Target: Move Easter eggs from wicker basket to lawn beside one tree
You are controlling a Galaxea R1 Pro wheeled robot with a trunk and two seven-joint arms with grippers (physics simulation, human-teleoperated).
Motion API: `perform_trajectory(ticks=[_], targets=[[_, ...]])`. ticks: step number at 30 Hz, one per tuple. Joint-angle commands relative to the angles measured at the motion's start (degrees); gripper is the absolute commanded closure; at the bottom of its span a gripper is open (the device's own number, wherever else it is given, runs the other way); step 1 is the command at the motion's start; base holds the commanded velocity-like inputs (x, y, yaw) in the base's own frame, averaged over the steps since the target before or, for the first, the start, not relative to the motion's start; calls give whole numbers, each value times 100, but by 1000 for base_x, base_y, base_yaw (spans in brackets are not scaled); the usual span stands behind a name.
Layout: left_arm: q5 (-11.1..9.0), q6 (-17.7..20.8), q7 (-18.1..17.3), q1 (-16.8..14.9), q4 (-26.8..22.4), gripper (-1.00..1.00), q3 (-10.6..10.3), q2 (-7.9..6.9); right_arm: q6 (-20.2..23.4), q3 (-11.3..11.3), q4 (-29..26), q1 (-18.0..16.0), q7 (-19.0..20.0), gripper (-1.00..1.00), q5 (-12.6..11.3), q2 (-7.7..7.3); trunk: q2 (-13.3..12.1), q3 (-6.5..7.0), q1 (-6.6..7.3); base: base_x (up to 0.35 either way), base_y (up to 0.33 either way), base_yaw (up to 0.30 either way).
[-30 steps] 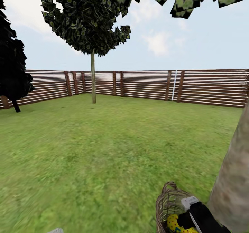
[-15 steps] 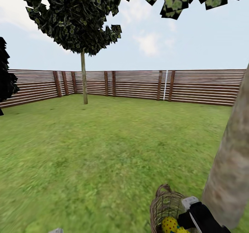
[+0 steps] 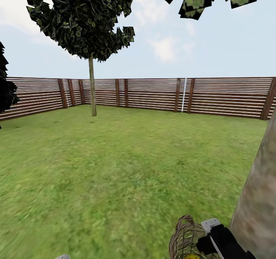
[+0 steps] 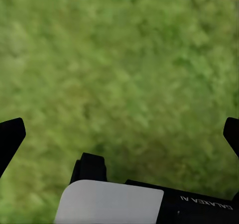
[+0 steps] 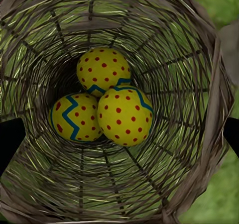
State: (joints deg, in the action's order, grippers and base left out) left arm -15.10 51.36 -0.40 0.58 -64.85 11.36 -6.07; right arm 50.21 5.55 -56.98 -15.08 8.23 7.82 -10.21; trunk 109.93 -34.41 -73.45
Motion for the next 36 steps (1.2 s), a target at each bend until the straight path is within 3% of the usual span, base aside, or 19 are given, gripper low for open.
perform_trajectory(ticks=[1,26,36], targets=[[-12,24,-4,1,-9,-100,6,0,24,14,-6,-4,47,-100,65,-2,3,-5,0,5,0,0],[-30,24,-5,1,-72,-100,75,-16,22,-15,-15,-4,71,-100,33,-60,965,-436,-527,0,0,0],[-30,24,-14,0,-195,-100,263,-62,26,-19,-15,-4,65,-100,37,-60,1366,-616,-747,0,0,0]])
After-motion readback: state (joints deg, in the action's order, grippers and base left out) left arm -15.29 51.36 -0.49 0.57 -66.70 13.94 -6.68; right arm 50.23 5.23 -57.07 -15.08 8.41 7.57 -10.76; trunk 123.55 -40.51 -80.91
